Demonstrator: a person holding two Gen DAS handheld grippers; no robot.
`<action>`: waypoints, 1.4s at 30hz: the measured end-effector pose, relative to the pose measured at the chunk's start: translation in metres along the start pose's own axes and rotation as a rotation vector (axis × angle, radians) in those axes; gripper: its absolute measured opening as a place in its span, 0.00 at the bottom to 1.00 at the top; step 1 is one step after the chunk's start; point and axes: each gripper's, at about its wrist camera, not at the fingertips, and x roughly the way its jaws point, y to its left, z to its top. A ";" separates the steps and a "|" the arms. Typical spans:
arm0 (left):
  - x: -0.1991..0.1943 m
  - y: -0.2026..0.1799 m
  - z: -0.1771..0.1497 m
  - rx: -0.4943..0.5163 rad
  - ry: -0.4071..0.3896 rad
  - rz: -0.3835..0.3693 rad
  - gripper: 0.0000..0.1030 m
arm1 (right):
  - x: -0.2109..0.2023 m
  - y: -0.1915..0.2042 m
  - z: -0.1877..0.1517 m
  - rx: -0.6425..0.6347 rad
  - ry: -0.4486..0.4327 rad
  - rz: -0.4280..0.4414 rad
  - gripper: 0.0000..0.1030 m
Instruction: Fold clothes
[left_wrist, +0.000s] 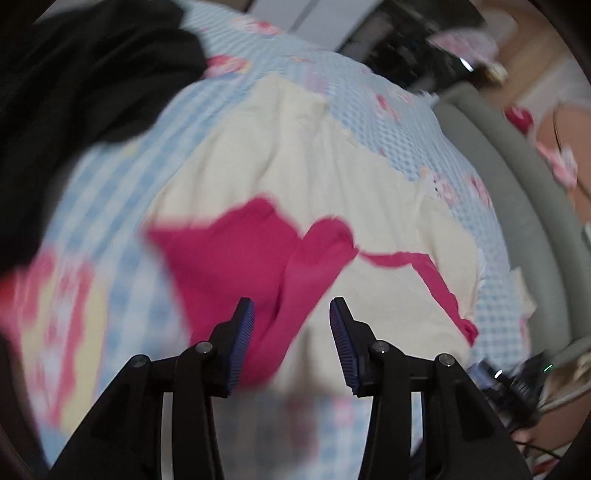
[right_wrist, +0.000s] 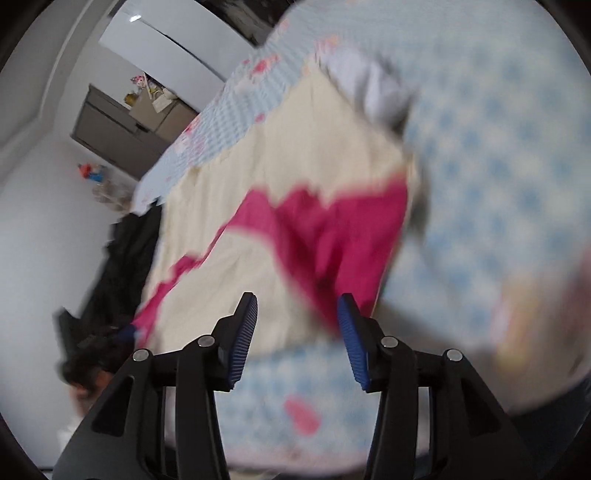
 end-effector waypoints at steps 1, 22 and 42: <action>0.000 0.009 -0.012 -0.035 0.013 -0.005 0.41 | 0.008 -0.004 -0.011 0.025 0.082 0.084 0.46; 0.030 0.019 -0.030 -0.135 -0.004 -0.017 0.26 | 0.014 -0.010 -0.013 -0.052 -0.139 -0.184 0.15; 0.003 0.001 -0.036 -0.165 -0.045 -0.024 0.13 | 0.003 0.016 -0.017 -0.055 -0.194 -0.032 0.05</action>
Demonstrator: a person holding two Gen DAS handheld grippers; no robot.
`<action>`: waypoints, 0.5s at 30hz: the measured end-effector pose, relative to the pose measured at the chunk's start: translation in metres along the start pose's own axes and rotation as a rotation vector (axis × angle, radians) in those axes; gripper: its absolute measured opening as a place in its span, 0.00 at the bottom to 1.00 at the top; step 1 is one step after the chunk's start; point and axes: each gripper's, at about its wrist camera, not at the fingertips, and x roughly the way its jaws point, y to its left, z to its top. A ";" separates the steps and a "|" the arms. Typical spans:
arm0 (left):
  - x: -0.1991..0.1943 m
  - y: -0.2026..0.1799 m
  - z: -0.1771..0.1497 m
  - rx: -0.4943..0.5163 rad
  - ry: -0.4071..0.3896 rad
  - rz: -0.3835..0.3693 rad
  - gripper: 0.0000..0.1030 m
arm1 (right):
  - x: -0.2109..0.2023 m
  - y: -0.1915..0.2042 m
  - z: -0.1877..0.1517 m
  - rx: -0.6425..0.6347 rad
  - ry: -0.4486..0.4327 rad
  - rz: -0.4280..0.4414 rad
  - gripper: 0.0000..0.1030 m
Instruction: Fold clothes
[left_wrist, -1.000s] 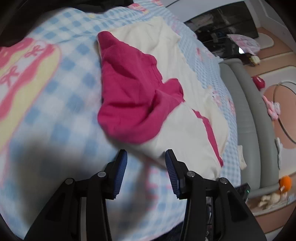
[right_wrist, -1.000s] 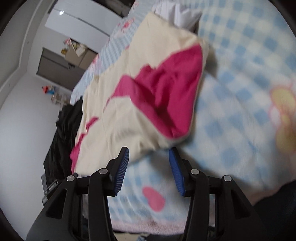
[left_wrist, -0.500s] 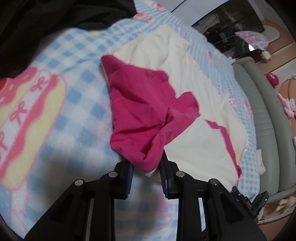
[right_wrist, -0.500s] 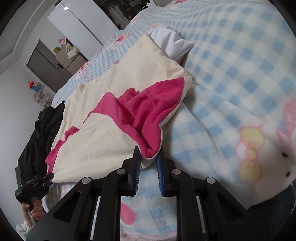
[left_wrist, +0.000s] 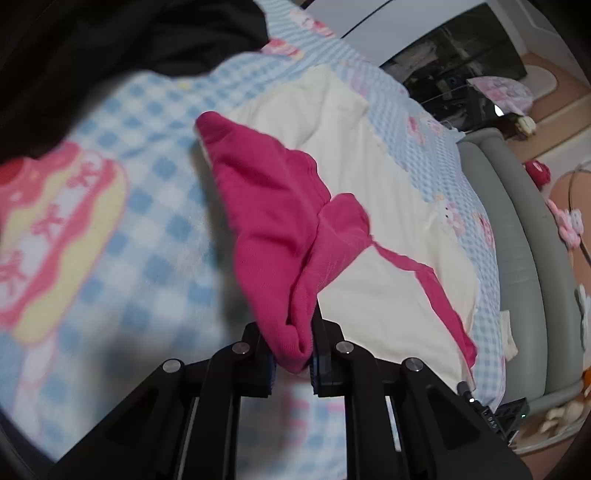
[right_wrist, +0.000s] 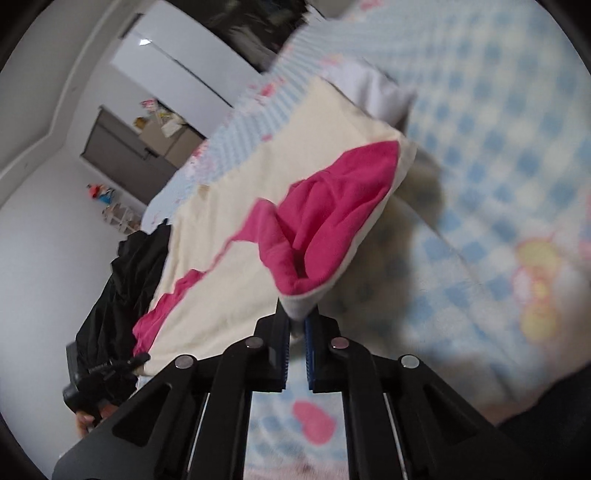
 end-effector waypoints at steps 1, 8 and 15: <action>-0.008 0.001 -0.004 -0.002 -0.002 -0.008 0.13 | -0.008 0.000 -0.002 0.005 -0.006 0.005 0.04; -0.010 0.023 -0.024 -0.007 0.069 -0.005 0.17 | -0.055 -0.016 -0.023 0.010 0.000 -0.025 0.02; -0.004 0.065 -0.031 -0.128 0.108 -0.093 0.30 | -0.019 -0.026 -0.028 0.070 0.113 0.000 0.41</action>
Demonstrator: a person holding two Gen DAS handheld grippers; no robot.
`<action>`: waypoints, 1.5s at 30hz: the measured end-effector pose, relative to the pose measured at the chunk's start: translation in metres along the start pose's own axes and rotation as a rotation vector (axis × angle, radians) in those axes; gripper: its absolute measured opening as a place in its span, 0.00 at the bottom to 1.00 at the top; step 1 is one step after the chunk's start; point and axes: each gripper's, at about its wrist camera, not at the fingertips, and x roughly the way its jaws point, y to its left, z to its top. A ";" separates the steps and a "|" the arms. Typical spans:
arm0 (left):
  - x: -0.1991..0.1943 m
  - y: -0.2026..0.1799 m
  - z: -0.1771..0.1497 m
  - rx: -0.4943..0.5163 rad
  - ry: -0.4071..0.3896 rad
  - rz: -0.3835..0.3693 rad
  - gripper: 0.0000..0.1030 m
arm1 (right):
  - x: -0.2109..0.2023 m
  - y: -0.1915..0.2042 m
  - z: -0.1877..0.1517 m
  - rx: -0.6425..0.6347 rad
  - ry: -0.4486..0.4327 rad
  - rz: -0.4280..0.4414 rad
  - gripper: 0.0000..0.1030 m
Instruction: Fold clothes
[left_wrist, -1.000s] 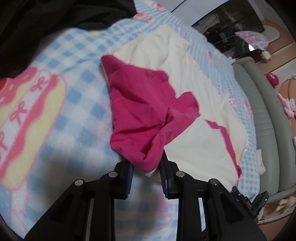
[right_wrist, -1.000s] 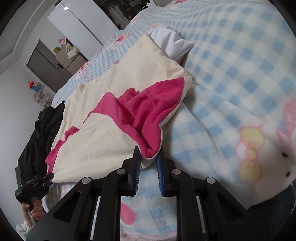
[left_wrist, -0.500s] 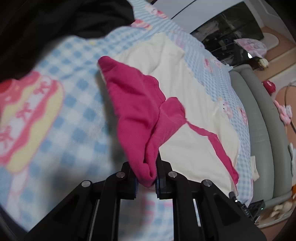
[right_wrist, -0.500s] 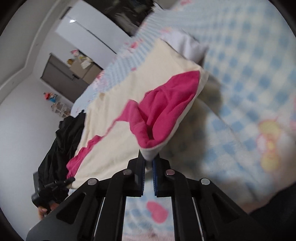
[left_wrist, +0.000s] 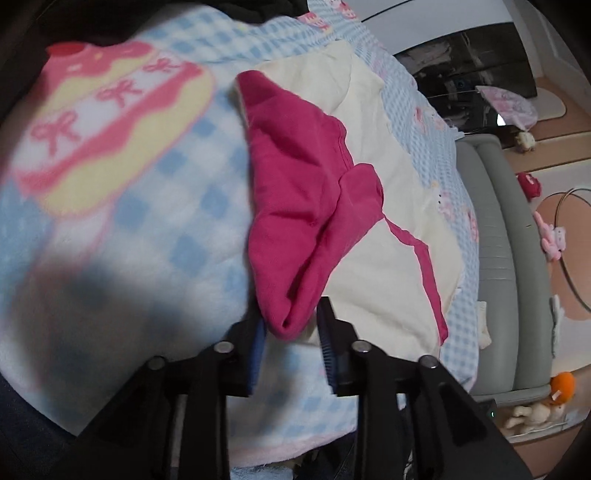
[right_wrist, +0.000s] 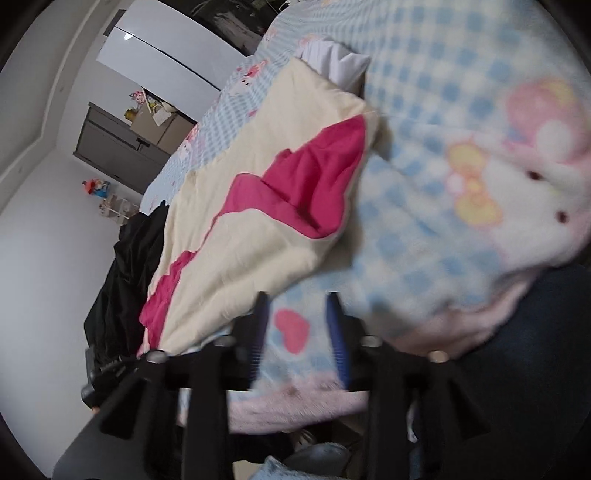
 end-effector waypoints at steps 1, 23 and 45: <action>0.000 0.003 0.000 -0.005 0.005 -0.009 0.32 | 0.006 0.003 0.005 -0.009 -0.011 -0.010 0.49; -0.013 -0.018 -0.018 0.117 0.071 0.083 0.18 | -0.009 0.024 -0.012 -0.083 -0.036 -0.027 0.10; 0.010 -0.086 0.012 0.488 0.006 0.183 0.50 | 0.046 0.088 0.034 -0.481 0.155 -0.236 0.51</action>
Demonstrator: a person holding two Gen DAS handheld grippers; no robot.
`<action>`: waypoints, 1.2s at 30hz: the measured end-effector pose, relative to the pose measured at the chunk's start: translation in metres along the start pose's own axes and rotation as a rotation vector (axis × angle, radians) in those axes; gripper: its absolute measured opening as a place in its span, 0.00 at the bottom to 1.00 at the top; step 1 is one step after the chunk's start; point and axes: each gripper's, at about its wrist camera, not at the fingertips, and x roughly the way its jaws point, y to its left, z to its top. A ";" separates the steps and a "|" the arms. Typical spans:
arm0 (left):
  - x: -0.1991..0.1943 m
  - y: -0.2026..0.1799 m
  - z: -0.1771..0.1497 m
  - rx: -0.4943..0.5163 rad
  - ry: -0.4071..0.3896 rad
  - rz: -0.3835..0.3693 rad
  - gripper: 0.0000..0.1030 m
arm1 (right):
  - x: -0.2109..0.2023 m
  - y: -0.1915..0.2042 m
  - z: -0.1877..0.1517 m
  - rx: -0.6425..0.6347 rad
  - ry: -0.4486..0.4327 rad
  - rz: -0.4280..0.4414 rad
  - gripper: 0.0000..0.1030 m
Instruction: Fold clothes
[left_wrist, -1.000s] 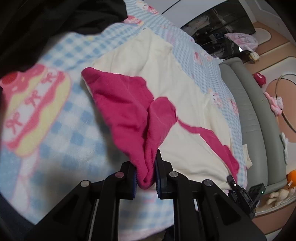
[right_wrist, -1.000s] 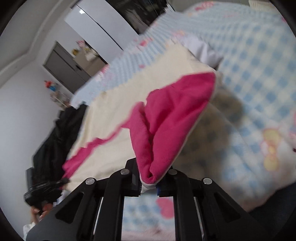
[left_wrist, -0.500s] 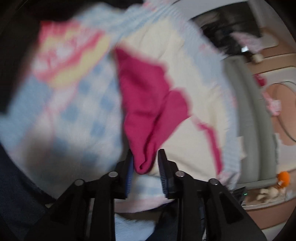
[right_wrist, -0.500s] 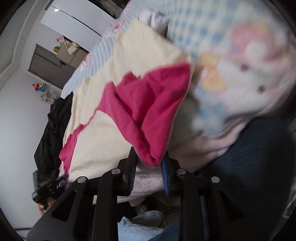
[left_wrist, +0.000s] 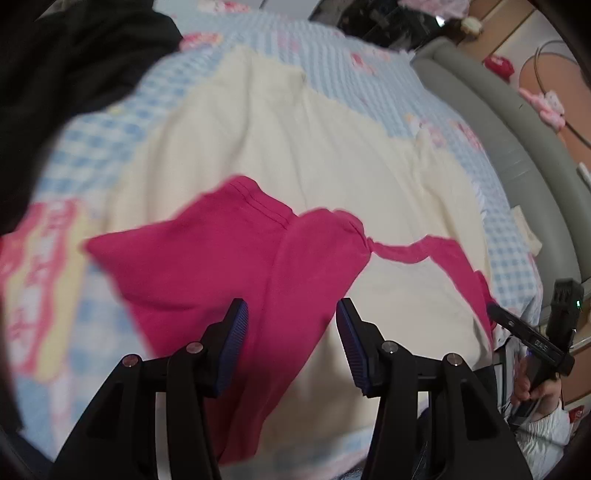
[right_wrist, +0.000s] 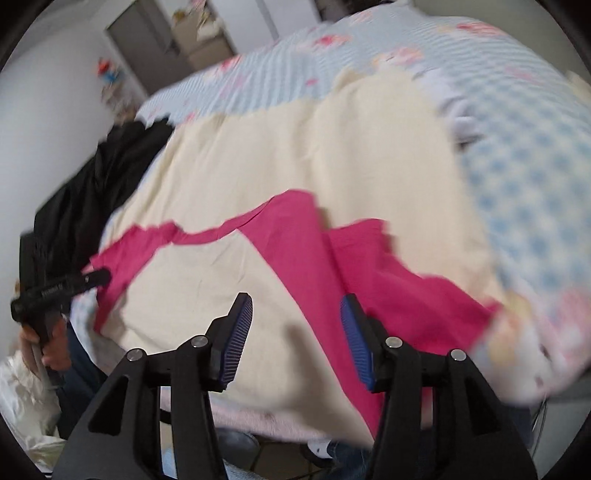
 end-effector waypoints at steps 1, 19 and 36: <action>0.002 -0.003 0.002 0.009 0.004 0.002 0.50 | 0.012 0.002 0.003 -0.021 0.025 -0.034 0.51; 0.044 0.004 0.019 -0.014 0.098 0.097 0.11 | 0.035 -0.033 -0.006 0.045 -0.053 -0.108 0.13; 0.023 -0.038 -0.040 0.150 0.147 0.130 0.23 | 0.040 0.037 -0.033 0.046 0.052 0.145 0.36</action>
